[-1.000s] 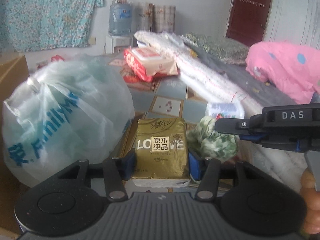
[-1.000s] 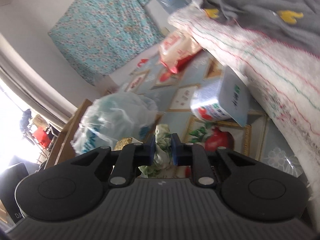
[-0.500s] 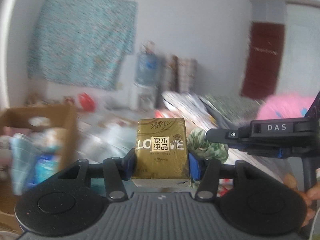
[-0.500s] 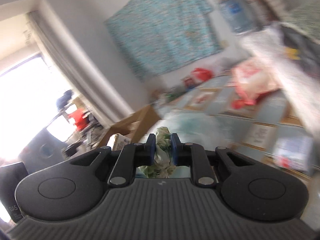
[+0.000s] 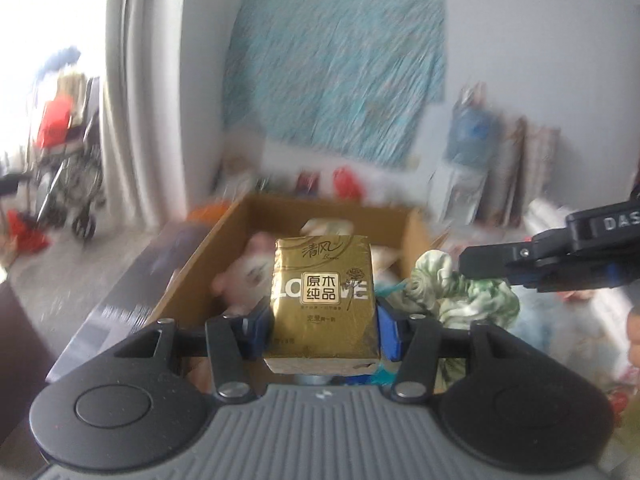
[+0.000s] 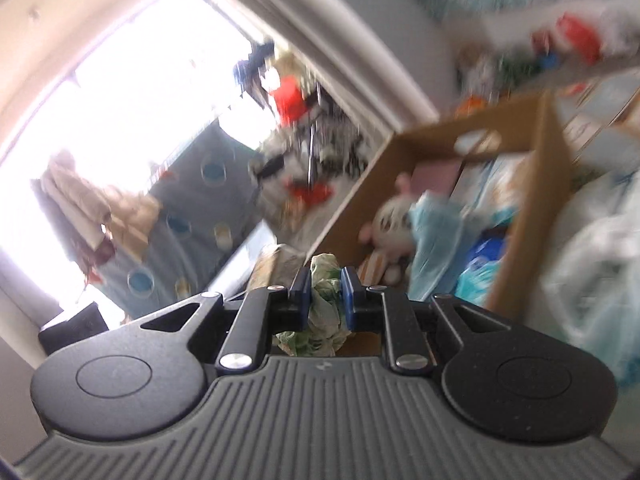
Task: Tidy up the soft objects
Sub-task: 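Carry the green scrunchie with the right tool over the box, then lower the scrunchie into the box and open the right tool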
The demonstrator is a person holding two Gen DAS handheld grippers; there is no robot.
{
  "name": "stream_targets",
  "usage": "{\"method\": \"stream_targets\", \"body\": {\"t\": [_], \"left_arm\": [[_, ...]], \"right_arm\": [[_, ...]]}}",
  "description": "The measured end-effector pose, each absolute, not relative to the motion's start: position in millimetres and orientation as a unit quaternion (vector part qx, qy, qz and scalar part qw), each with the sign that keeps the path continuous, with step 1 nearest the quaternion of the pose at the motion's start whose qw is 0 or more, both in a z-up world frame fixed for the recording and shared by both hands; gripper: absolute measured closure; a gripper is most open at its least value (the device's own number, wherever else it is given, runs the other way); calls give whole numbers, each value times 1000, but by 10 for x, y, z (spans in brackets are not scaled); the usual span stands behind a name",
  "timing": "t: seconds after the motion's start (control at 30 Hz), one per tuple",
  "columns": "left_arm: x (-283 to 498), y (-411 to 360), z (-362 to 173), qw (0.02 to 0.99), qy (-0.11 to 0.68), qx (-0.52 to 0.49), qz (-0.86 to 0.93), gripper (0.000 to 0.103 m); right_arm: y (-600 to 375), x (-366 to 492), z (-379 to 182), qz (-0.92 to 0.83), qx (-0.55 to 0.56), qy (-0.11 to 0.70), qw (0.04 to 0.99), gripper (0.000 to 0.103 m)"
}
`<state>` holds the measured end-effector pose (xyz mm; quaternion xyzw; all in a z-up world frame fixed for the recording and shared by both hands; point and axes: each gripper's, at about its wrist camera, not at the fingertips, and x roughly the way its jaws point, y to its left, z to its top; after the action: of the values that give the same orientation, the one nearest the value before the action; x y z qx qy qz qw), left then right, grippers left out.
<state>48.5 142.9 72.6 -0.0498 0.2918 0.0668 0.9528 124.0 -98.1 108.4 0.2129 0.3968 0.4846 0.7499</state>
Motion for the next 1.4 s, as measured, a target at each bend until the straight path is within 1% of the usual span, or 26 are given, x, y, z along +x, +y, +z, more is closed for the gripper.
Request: {"method": "stream_targets", "body": {"t": [0.17, 0.37, 0.53, 0.8, 0.93, 1.07, 1.1, 1.2, 1.27, 1.3, 1.33, 1.4], "left_arm": [[896, 1826, 436, 922, 370, -77, 84, 49], [916, 2096, 220, 897, 424, -104, 67, 49], [989, 2183, 86, 886, 446, -99, 76, 49], [1062, 2346, -13, 878, 453, -124, 87, 47], [1028, 2359, 16, 881, 445, -134, 87, 46], [931, 2337, 149, 894, 417, -139, 90, 35], [901, 2330, 194, 898, 407, -138, 92, 34], [820, 2292, 330, 911, 379, -126, 99, 27], [785, 2274, 393, 917, 366, -117, 105, 24], [770, 2259, 413, 920, 361, -111, 108, 23], [758, 2241, 427, 921, 359, -105, 109, 22], [731, 2210, 446, 923, 354, -98, 110, 20]], "right_arm": [[-358, 1388, 939, 479, 162, 447, 738, 88], [-50, 1530, 707, 461, 133, 494, 725, 88], [59, 1617, 575, 454, 125, 511, 720, 88], [130, 1677, 394, 449, 124, 529, 709, 87], [116, 1690, 379, 449, 128, 533, 705, 87], [79, 1676, 446, 465, 138, 536, 691, 86], [65, 1665, 475, 469, 140, 537, 687, 86], [88, 1640, 511, 477, 122, 538, 685, 84], [142, 1622, 472, 468, 87, 547, 689, 74], [175, 1614, 434, 462, 70, 555, 688, 63], [187, 1607, 398, 454, 59, 561, 689, 55], [190, 1591, 357, 443, 45, 559, 699, 53]]}}
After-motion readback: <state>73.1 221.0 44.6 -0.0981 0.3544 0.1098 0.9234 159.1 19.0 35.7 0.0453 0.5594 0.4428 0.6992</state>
